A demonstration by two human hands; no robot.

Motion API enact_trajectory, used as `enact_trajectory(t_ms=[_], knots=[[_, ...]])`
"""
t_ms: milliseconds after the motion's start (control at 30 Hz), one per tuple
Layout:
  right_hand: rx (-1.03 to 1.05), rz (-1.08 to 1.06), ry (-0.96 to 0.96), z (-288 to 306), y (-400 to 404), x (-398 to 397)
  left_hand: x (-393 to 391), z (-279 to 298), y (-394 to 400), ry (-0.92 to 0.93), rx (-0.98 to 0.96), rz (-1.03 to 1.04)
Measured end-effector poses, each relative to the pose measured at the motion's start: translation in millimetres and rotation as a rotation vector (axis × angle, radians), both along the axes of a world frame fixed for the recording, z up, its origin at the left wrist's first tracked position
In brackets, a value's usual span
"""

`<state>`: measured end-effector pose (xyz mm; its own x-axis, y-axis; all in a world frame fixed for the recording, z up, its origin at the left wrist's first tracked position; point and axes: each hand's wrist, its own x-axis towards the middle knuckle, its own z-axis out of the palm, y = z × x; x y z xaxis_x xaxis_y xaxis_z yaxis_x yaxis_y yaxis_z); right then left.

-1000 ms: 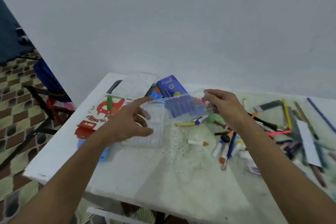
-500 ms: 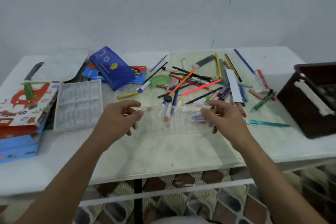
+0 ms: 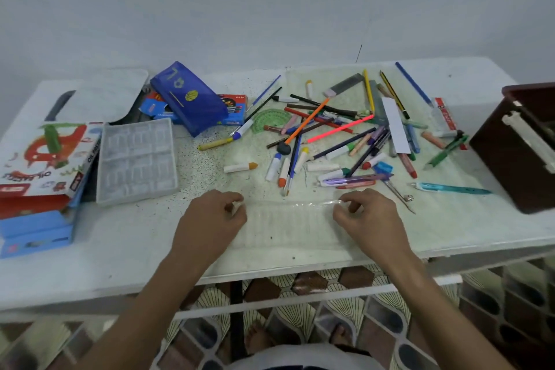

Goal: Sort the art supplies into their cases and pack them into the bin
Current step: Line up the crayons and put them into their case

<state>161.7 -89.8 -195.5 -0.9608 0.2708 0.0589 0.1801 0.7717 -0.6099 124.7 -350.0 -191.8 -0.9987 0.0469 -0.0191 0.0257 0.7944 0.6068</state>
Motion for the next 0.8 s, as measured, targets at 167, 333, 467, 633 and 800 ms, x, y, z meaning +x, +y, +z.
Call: enact_trajectory(t_ms=[167, 333, 467, 633, 800], knots=[[0.093, 0.067, 0.008, 2, -4, -6, -11, -4, -4, -0.001, -0.061, -0.030], [0.081, 0.101, 0.063, 17, -15, -23, -36, 9, -14, 0.007, -0.078, -0.020], [0.012, 0.211, 0.085, 26, -45, -58, -67, 16, -15, 0.016, -0.141, -0.088], [0.112, 0.192, -0.097, 15, -86, -94, -87, 11, -13, -0.044, -0.252, -0.226], [0.238, 0.137, -0.145, 3, -103, -99, -80, 7, -19, 0.014, -0.216, -0.184]])
